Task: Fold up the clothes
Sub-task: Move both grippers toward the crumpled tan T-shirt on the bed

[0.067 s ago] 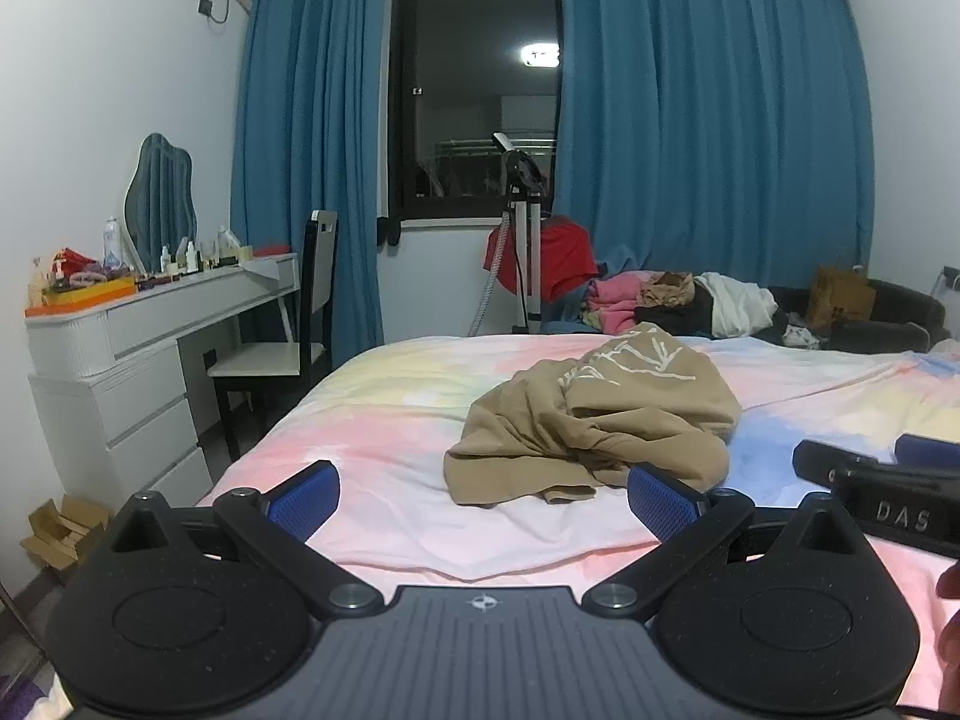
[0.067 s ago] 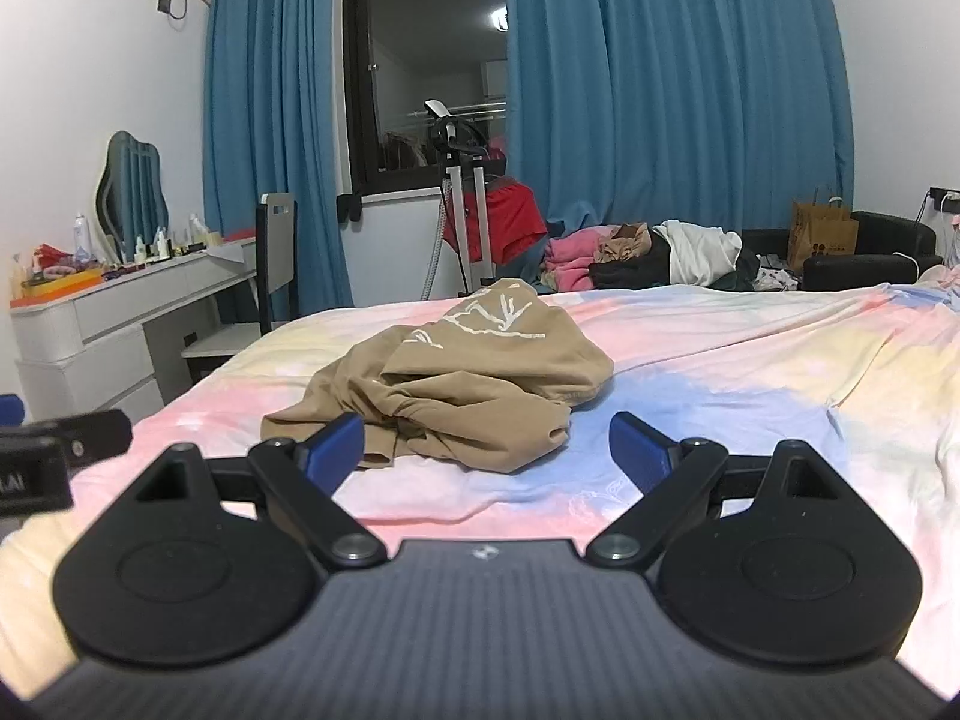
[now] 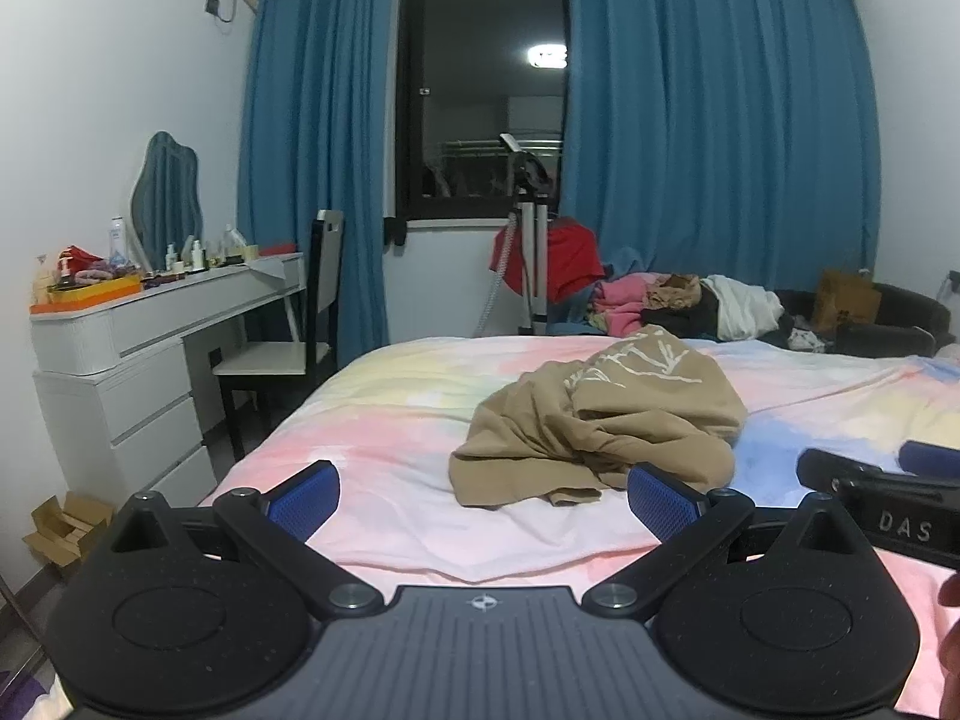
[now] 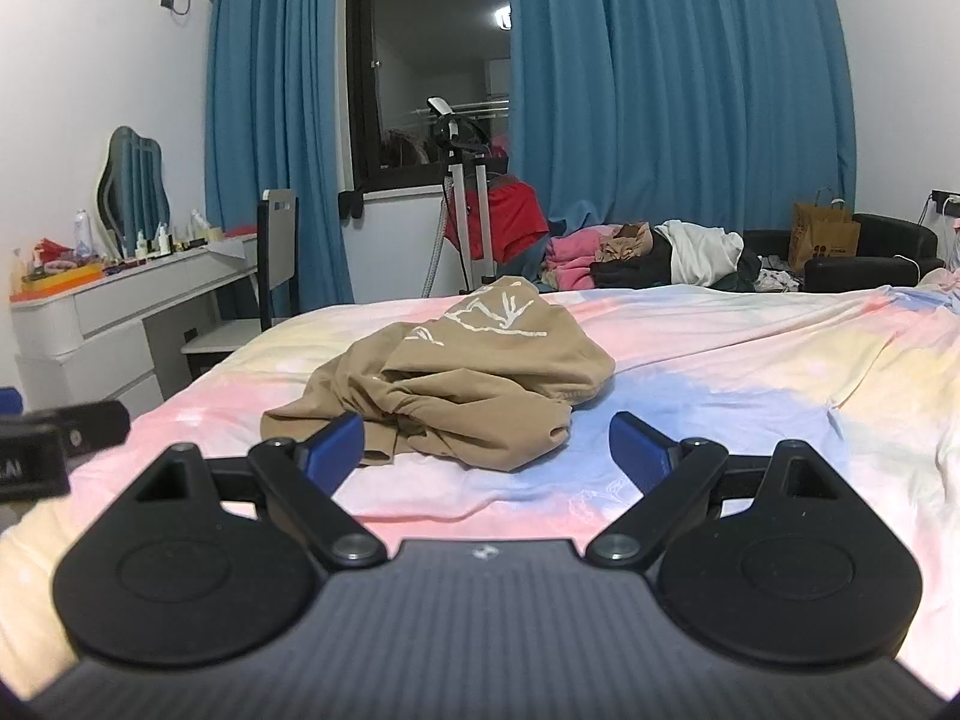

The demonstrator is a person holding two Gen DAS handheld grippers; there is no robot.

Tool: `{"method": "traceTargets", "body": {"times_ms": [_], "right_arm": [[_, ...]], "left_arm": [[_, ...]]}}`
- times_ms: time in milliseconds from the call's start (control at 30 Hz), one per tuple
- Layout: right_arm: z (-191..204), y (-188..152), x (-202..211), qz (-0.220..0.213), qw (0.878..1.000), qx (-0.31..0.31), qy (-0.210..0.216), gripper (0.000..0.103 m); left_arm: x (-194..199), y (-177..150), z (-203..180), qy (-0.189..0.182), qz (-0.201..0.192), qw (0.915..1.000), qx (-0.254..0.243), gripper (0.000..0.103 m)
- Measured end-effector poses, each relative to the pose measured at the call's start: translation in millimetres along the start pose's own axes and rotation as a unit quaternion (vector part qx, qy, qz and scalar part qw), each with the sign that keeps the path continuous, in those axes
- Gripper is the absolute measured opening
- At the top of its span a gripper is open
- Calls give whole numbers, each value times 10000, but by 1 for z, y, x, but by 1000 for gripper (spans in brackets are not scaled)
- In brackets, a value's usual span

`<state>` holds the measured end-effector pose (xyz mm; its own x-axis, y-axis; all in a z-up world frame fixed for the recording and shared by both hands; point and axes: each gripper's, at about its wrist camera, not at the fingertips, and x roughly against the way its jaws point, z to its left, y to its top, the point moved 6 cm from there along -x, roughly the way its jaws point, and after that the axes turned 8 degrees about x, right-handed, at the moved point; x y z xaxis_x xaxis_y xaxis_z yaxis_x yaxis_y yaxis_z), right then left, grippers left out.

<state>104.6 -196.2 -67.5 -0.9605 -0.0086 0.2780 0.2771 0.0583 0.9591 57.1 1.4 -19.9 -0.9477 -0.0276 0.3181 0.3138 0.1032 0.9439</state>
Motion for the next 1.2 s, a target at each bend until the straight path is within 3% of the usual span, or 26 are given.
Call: {"method": "traceTargets", "body": {"times_ms": [233,400,800,1200], "right_arm": [[-3,-2,2,76,10000,-58,-4,90],[-4,-2,1,61,10000,-37,-10,90],[-1,-2,-3,101,9999,-7,-9,90],[-10,1,-1,129,9999,-61,51,89]], "left_arm": [[-19,0,2,48,238,9997,100,103],[-8,0,6,33,37,9998,171,103],[-12,-6,0,31,81,9999,53,103],[-16,-9,11,-351,204,9979,500,103]]}}
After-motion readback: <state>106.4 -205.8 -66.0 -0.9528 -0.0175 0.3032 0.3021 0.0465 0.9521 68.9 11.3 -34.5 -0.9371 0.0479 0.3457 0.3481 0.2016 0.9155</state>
